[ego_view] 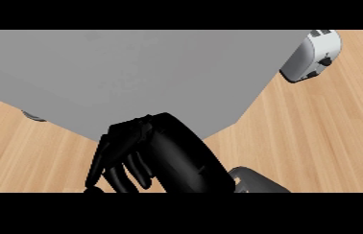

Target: Pick up the wine, place it into the cabinet and close the cabinet

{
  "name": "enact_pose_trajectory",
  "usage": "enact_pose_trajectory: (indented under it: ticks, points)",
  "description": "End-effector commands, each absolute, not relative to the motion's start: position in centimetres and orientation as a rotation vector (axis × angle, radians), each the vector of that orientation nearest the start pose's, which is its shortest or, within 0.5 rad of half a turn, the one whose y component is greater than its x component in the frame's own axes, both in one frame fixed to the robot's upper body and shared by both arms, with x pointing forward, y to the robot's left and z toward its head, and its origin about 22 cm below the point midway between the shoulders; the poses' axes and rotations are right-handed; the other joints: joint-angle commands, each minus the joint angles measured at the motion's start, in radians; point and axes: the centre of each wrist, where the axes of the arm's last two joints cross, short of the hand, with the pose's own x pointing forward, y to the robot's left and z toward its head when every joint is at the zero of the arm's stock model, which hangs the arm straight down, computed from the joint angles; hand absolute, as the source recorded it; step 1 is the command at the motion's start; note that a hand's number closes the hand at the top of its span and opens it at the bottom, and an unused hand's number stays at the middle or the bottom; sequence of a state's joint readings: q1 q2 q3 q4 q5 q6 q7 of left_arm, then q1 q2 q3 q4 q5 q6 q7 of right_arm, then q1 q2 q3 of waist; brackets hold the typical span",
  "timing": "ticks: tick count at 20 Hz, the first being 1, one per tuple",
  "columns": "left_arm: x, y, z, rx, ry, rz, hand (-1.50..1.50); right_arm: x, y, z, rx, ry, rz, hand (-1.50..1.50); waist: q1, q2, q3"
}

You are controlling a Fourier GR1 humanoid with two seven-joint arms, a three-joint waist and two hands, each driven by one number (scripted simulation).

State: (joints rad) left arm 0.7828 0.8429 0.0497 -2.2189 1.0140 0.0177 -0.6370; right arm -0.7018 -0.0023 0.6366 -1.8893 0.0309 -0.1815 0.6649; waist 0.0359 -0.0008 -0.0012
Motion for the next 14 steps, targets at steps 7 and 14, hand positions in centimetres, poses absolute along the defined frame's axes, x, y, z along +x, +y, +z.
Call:
enact_pose_trajectory:
  ticks: [7,14]
  points:
    - [8.9,34.7,11.5,-0.211,-1.914,0.187,-1.5,29.7,-2.4,24.0,0.249,-1.803,0.722,1.5,-0.021,0.003,0.001]
    - [10.1,32.2,12.6,-0.278,-1.887,0.184,-1.5,35.2,-5.6,22.4,0.175,-1.84,0.681,1.5,-0.026,0.008,0.002]
